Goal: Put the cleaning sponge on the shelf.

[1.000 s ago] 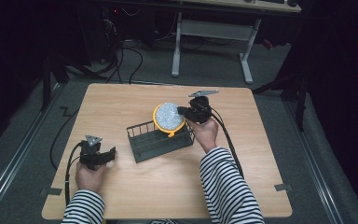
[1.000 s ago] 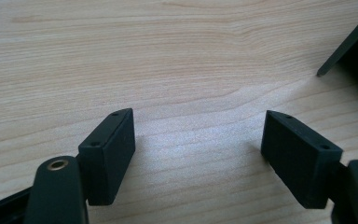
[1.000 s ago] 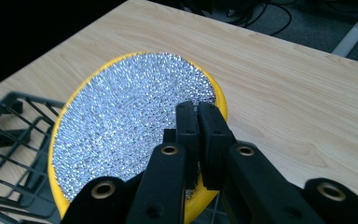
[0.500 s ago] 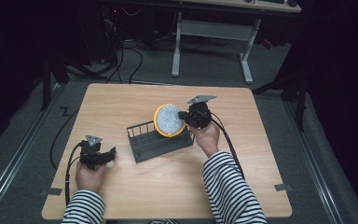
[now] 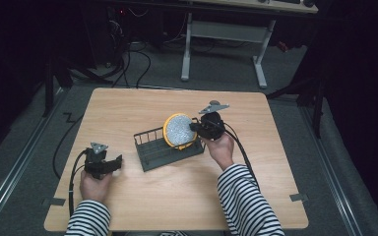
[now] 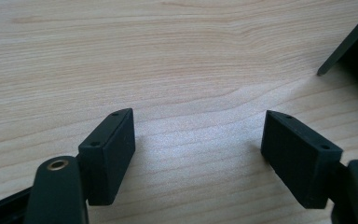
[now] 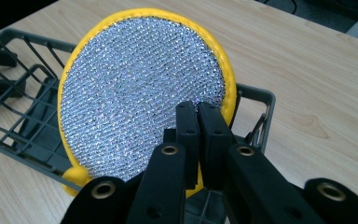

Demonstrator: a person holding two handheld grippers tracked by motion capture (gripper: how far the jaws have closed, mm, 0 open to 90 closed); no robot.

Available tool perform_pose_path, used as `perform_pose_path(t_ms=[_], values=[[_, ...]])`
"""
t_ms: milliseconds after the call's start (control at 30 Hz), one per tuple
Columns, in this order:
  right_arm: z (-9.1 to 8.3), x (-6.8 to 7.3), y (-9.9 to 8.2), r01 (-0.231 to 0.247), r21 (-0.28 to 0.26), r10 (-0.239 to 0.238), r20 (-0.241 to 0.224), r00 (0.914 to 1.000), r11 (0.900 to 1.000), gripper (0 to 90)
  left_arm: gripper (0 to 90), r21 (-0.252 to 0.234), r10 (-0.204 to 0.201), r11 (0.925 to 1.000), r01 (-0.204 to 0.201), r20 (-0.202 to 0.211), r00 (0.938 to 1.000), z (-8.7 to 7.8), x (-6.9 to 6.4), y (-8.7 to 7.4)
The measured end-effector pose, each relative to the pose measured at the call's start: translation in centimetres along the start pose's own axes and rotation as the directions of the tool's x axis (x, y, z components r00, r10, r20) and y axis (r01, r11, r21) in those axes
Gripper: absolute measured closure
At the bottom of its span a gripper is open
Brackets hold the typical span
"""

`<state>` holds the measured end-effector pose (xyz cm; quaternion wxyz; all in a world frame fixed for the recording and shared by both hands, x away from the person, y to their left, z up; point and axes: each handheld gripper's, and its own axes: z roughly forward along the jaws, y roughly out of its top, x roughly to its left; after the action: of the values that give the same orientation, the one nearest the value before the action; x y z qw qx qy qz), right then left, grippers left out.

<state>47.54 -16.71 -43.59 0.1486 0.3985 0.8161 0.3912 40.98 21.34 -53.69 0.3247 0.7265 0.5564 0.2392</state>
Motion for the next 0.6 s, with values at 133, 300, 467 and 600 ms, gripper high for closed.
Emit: perform_pose_path(t_ms=[133, 300, 467, 600], values=[[0.1, 0.1, -0.2, 0.014, 0.02, -0.014, 0.005, 0.9999, 0.9997, 88.2, 26.5, 0.0, 0.0, 1.0, 0.0, 0.0, 1.0, 0.0, 0.0, 0.0], [0.1, -0.1, -0.4, 0.01, 0.036, -0.01, -0.001, 1.0, 0.9993, 87.4, 26.5, 0.0, 0.0, 1.0, 0.0, 0.0, 1.0, 0.0, 0.0, 0.0], [-0.6, -0.3, -0.3, -0.022, 0.003, 0.022, -0.003, 0.9998, 0.9998, 67.9, 26.5, 0.0, 0.0, 1.0, 0.0, 0.001, 1.0, 0.0, 0.0, 0.0], [-1.6, -0.5, 0.0, -0.036, -0.036, 0.035, -0.017, 0.9992, 0.9987, 58.6, 26.5, 0.0, 0.0, 1.0, 0.0, 0.001, 1.0, 0.0, 0.0, 0.0]])
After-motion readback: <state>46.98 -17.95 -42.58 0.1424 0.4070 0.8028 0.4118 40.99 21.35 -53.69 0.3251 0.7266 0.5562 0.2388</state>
